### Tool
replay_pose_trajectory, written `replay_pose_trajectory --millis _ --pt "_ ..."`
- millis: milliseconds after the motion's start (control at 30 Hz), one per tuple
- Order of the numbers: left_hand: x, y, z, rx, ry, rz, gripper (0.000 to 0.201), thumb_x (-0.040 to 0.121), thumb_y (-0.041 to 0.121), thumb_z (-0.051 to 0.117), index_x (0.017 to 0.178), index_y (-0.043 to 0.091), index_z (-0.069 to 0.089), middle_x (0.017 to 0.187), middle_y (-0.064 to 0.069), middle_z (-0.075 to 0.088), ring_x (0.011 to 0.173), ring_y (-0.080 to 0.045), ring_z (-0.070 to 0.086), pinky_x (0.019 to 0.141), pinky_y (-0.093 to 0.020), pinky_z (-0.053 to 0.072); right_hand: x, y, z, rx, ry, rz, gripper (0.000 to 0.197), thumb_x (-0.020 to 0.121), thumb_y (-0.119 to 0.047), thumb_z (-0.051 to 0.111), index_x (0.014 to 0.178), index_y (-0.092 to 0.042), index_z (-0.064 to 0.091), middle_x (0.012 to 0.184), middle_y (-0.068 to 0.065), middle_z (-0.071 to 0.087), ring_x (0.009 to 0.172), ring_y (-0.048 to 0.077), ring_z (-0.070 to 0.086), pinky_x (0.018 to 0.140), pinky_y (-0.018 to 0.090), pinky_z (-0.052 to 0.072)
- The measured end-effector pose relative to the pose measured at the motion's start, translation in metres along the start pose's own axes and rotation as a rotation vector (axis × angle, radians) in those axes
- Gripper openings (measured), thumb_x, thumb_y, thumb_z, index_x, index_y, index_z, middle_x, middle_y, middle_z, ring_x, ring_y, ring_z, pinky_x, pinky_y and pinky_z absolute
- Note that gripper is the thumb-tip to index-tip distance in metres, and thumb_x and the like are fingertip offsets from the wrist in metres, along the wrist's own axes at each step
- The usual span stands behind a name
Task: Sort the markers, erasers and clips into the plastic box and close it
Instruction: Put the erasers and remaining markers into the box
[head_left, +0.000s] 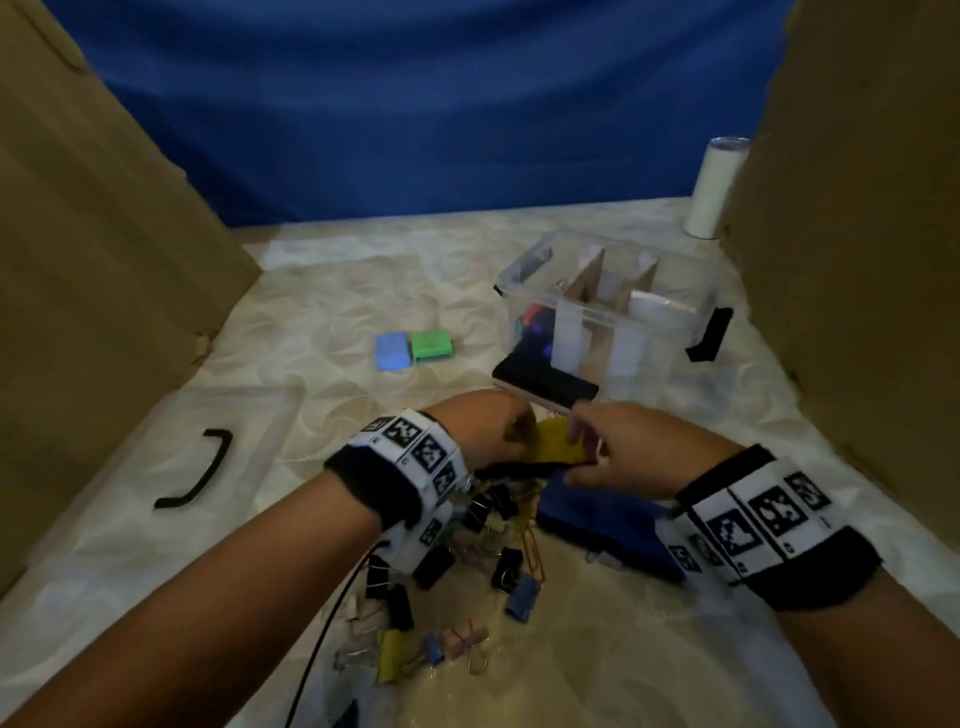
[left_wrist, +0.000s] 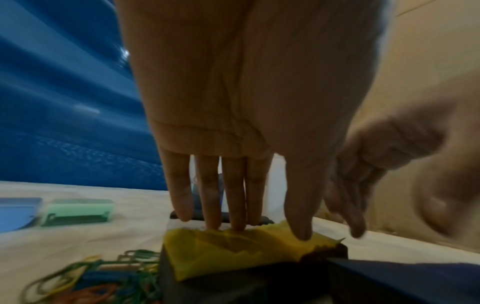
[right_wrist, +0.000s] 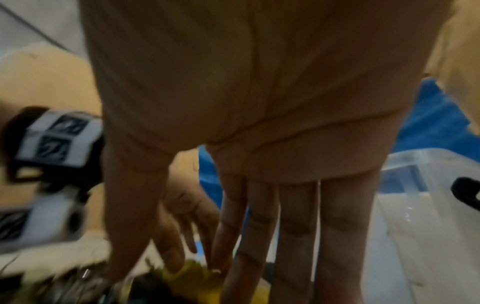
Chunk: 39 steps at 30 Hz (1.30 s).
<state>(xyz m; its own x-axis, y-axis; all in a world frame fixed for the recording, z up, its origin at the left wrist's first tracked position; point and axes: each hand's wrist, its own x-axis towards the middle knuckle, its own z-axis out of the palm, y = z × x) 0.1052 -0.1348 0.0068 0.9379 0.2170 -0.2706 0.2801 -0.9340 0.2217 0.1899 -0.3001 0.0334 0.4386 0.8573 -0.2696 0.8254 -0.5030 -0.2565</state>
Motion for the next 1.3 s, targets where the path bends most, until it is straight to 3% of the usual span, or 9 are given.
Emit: replay_pose_trajectory --millis 167,333,433,700,900,967,1033,1167,1300 --pt "0.010 0.019 -0.001 0.092 -0.058 -0.044 0.049 0.083 0.031 0.067 0.127 0.014 0.055 0.124 -0.009 0.060 0.114 -0.028 0.058 0.095 -0.035 0.045 -0.004 0.003 0.026 -0.152 -0.136 0.033 0.067 0.067 -0.054 0.076 0.116 -0.022 0.045 0.117 -0.001 0.052 0.095 0.020 0.055 0.074 0.031 0.043" --pt "0.014 0.021 -0.002 0.170 -0.063 -0.068 0.052 0.085 0.029 0.065 0.133 0.015 0.050 0.129 -0.006 0.059 0.115 -0.025 0.058 0.096 -0.033 0.044 -0.002 0.001 0.018 -0.048 -0.144 0.028 0.061 0.074 -0.050 0.072 0.120 -0.022 0.046 0.108 -0.003 0.050 0.092 0.015 0.051 0.078 0.028 0.044" --pt "0.005 0.004 -0.019 0.027 0.003 -0.072 0.056 0.082 0.034 0.069 0.133 0.018 0.049 0.129 -0.005 0.058 0.116 -0.025 0.056 0.096 -0.034 0.045 -0.007 0.012 0.002 0.156 -0.089 0.067 0.059 0.075 -0.048 0.072 0.121 -0.023 0.046 0.111 0.000 0.059 0.098 0.018 0.059 0.088 0.035 0.050" --pt "-0.025 -0.042 -0.049 -0.362 0.029 -0.226 0.065 0.087 0.038 0.061 0.144 0.021 0.034 0.134 -0.002 0.054 0.108 -0.016 0.054 0.094 -0.029 0.043 0.006 0.030 -0.012 0.823 0.258 0.099 0.059 0.082 -0.029 0.071 0.132 -0.022 0.039 0.118 0.002 0.057 0.103 0.017 0.060 0.085 0.036 0.053" --pt "-0.044 -0.075 -0.055 -0.726 0.110 -0.341 0.028 0.094 0.025 0.052 0.120 0.017 0.055 0.121 -0.006 0.056 0.109 -0.025 0.056 0.091 -0.036 0.046 0.027 0.016 -0.002 1.211 0.369 0.076 0.044 0.083 -0.014 0.068 0.124 -0.016 0.054 0.122 0.014 0.061 0.110 0.027 0.062 0.088 0.040 0.053" --pt "-0.050 -0.082 -0.058 -0.860 0.143 -0.371 0.014 0.095 0.022 0.047 0.094 0.018 0.060 0.110 -0.010 0.058 0.096 -0.025 0.055 0.080 -0.033 0.044 0.033 0.009 0.002 1.223 0.380 0.046 0.042 0.081 -0.015 0.069 0.120 -0.019 0.055 0.116 0.011 0.063 0.106 0.026 0.063 0.090 0.043 0.053" --pt "-0.054 -0.089 -0.057 -0.972 0.198 -0.418 0.017 0.095 0.023 0.042 0.089 0.018 0.057 0.109 -0.015 0.058 0.096 -0.029 0.055 0.083 -0.035 0.042 0.037 0.000 0.004 1.194 0.373 -0.008 0.039 0.082 -0.015 0.068 0.118 -0.020 0.054 0.113 0.009 0.061 0.097 0.022 0.064 0.086 0.039 0.054" --pt "-0.058 -0.100 -0.055 -1.222 0.261 -0.420 0.042 0.094 0.027 0.037 0.123 0.001 0.051 0.128 -0.027 0.055 0.113 -0.038 0.054 0.096 -0.044 0.043 0.045 -0.014 0.009 1.038 0.354 -0.118 0.045 0.084 -0.015 0.066 0.121 -0.022 0.044 0.118 -0.003 0.056 0.097 0.015 0.062 0.085 0.031 0.051" --pt "-0.056 -0.103 -0.053 -1.411 0.248 -0.323 0.060 0.084 0.030 0.037 0.134 -0.002 0.043 0.117 -0.027 0.058 0.093 -0.032 0.064 0.075 -0.037 0.056 0.050 -0.030 0.008 0.762 0.225 -0.271 0.059 0.073 -0.033 0.067 0.119 -0.036 0.032 0.119 -0.003 0.054 0.103 0.016 0.061 0.093 0.041 0.052"
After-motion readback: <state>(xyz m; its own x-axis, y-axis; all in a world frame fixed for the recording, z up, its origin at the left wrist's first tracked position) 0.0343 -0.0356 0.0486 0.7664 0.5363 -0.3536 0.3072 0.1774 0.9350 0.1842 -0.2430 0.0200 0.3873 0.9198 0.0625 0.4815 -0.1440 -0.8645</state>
